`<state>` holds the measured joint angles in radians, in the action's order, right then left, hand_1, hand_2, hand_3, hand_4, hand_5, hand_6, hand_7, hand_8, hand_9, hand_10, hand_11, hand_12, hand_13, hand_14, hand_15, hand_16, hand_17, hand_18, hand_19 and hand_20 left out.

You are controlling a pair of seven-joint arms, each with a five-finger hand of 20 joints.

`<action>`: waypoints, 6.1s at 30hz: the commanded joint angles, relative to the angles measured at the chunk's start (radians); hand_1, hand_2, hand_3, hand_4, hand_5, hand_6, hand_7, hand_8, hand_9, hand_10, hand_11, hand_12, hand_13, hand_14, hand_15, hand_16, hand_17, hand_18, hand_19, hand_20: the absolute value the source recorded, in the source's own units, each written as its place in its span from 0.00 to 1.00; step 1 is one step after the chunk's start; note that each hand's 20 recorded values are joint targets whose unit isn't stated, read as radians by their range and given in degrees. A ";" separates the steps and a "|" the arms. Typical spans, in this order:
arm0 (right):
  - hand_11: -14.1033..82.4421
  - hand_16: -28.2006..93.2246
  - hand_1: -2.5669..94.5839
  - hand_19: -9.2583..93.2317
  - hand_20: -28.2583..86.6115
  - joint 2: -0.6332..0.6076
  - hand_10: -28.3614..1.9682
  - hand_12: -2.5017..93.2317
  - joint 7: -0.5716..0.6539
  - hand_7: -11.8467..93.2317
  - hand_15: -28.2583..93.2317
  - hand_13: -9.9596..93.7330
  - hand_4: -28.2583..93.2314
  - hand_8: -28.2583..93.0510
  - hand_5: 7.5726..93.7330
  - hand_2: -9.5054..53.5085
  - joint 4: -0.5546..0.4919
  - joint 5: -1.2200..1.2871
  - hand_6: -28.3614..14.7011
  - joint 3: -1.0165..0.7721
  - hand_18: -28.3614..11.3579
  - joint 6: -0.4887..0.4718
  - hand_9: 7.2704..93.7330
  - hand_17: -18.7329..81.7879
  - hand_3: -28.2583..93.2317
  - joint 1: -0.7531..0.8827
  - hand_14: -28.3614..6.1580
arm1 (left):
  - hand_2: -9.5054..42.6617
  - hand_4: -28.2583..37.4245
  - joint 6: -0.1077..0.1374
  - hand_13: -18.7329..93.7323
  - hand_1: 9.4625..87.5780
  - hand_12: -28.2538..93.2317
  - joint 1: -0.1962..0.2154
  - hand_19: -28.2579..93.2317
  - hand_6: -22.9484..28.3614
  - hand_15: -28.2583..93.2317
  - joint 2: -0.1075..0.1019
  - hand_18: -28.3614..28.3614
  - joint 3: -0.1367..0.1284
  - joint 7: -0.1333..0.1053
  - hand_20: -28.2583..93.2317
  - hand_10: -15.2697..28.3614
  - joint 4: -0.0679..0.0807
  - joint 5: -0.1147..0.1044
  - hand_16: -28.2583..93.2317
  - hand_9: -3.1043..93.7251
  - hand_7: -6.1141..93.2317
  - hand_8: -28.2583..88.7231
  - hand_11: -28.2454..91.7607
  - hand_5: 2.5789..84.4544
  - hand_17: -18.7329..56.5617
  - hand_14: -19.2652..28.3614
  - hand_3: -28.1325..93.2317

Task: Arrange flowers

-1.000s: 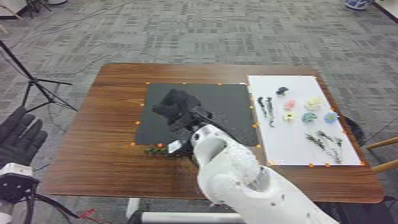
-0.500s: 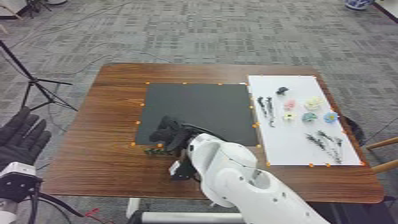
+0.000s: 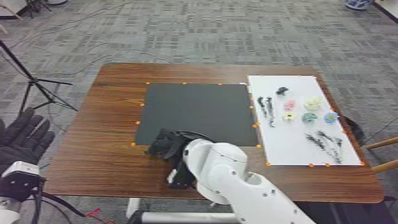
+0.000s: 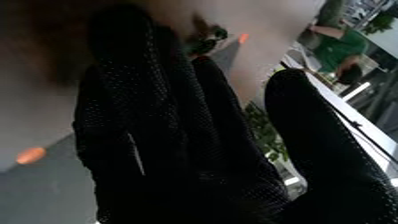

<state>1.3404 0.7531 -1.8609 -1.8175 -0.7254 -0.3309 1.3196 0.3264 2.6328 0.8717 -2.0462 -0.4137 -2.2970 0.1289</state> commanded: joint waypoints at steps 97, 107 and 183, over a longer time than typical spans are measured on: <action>0.38 0.43 0.24 0.93 0.52 0.007 0.00 0.22 -0.116 0.15 0.84 0.49 0.08 0.15 0.55 0.45 0.038 -0.333 0.18 0.041 0.01 -0.158 0.45 0.44 0.84 0.002 0.07 | 0.54 0.00 -0.015 0.33 0.17 0.33 -0.016 0.33 0.58 0.36 -0.019 0.64 0.040 0.029 0.32 0.60 0.016 -0.002 0.22 0.30 0.14 0.18 0.32 0.37 0.21 0.65 0.76; 0.38 0.42 0.24 0.93 0.50 0.007 0.00 0.23 -0.069 0.16 0.83 0.51 0.08 0.14 0.60 0.45 -0.001 -0.253 0.18 0.025 0.00 -0.186 0.50 0.46 0.84 0.006 0.05 | 0.54 0.00 -0.011 0.33 0.17 0.33 -0.020 0.33 0.58 0.36 -0.018 0.64 0.043 0.030 0.33 0.61 0.018 -0.007 0.22 0.30 0.14 0.18 0.32 0.37 0.21 0.64 0.77; 0.41 0.50 0.38 0.90 0.55 0.062 0.00 0.22 -0.222 0.16 0.87 0.44 0.04 0.14 0.55 0.39 0.058 -0.319 0.18 -0.010 0.04 -0.103 0.36 0.41 0.87 0.014 0.07 | 0.54 0.00 -0.008 0.33 0.17 0.33 -0.053 0.35 0.58 0.37 -0.028 0.66 0.065 0.063 0.33 0.61 0.032 -0.007 0.22 0.31 0.14 0.18 0.32 0.37 0.20 0.65 0.77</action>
<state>1.3595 0.5927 -1.8600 -2.1238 -0.7200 -0.3993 1.3187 0.3166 2.6007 0.8500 -1.9916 -0.3620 -2.2698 0.1179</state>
